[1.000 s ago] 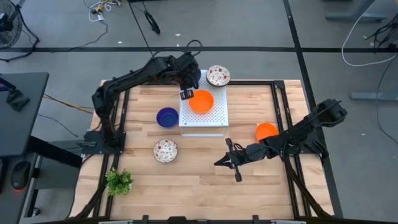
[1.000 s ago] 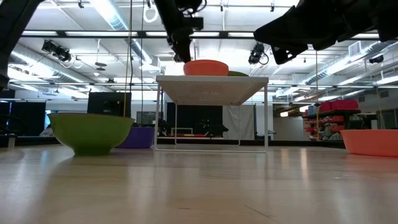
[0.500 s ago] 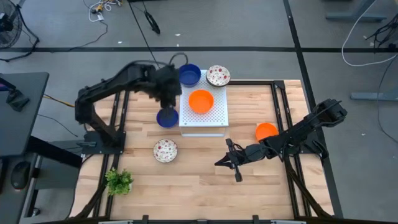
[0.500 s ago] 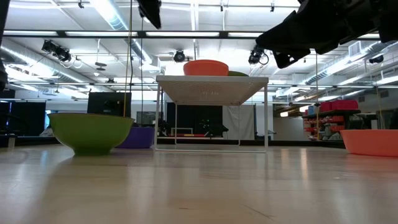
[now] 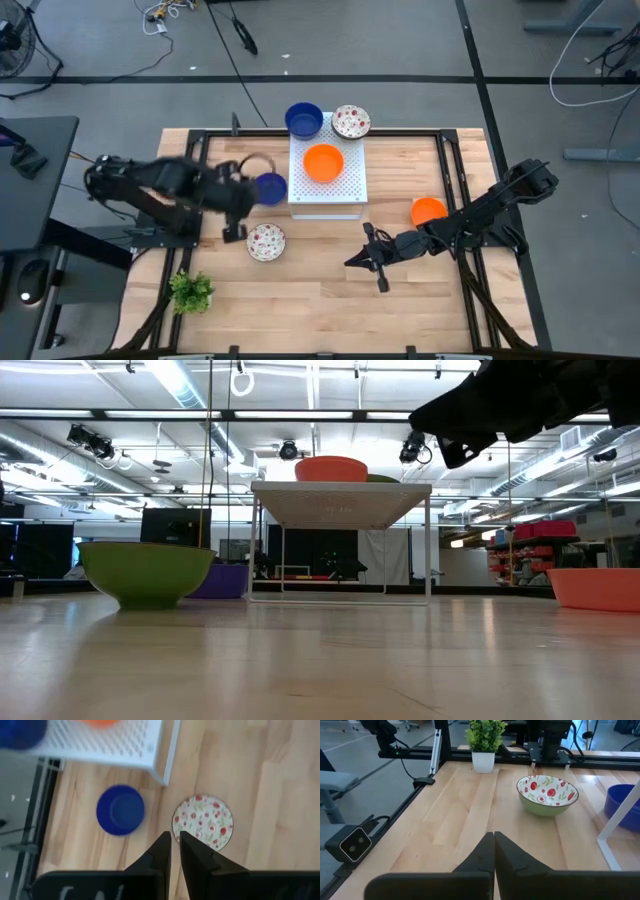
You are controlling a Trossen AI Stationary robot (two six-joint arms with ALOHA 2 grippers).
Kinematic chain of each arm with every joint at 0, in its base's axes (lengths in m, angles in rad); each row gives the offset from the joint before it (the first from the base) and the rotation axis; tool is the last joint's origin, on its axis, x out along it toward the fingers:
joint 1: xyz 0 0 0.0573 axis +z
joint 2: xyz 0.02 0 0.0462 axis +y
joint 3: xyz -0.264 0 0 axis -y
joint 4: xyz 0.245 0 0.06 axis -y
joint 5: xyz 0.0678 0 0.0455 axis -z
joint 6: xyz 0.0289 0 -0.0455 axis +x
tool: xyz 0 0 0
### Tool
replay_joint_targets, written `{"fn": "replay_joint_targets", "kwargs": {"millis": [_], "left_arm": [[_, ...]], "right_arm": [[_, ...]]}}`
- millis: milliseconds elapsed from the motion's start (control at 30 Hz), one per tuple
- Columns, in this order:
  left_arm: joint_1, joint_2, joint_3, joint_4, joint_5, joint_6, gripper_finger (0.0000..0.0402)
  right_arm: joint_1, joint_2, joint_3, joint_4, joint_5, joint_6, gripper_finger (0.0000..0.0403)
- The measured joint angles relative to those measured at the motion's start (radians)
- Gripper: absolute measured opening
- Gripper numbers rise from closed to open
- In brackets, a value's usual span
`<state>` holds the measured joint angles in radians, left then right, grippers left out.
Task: Pick & Place Mini bowls
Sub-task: Stack the white patterned bowl on the other white patterned bowl on the shelf
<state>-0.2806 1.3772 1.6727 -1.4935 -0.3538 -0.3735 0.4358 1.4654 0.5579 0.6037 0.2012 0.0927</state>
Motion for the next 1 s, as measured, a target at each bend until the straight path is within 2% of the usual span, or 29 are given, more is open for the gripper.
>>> {"fn": "replay_joint_targets", "kwargs": {"millis": [133,300,400,500,600,700,867,1000], "left_arm": [[-0.096,-0.120,-0.256,0.118,-0.060,-0.117,0.0041],[-0.153,-0.206,-0.556,0.369,-0.092,-0.174,0.0043],[-0.162,-0.208,-0.694,0.547,-0.040,-0.130,0.0059],[-0.176,-0.192,-0.805,0.728,0.064,-0.039,0.0095],[-0.189,-0.172,-0.870,0.825,0.157,0.012,0.0143],[-0.195,-0.159,-0.880,0.813,0.172,-0.020,0.0190],[-0.175,-0.163,-0.880,0.679,0.164,-0.240,0.0239],[-0.150,-0.163,-0.886,0.593,0.069,-0.414,0.0246]], "right_arm": [[-0.003,0.000,0.000,0.031,0.011,-0.011,0.0004],[-0.007,0.000,0.000,0.085,0.073,-0.033,0.0004],[-0.018,0.000,0.000,0.112,0.079,-0.037,0.0004],[-0.029,0.000,0.000,0.117,0.079,-0.031,0.0004],[-0.037,0.000,0.000,0.120,0.079,-0.026,0.0004],[-0.044,0.000,0.000,0.121,0.079,-0.026,0.0004],[-0.056,0.000,0.000,0.123,0.079,-0.022,0.0004],[-0.057,0.000,0.000,0.127,0.079,-0.022,0.0004]]}}
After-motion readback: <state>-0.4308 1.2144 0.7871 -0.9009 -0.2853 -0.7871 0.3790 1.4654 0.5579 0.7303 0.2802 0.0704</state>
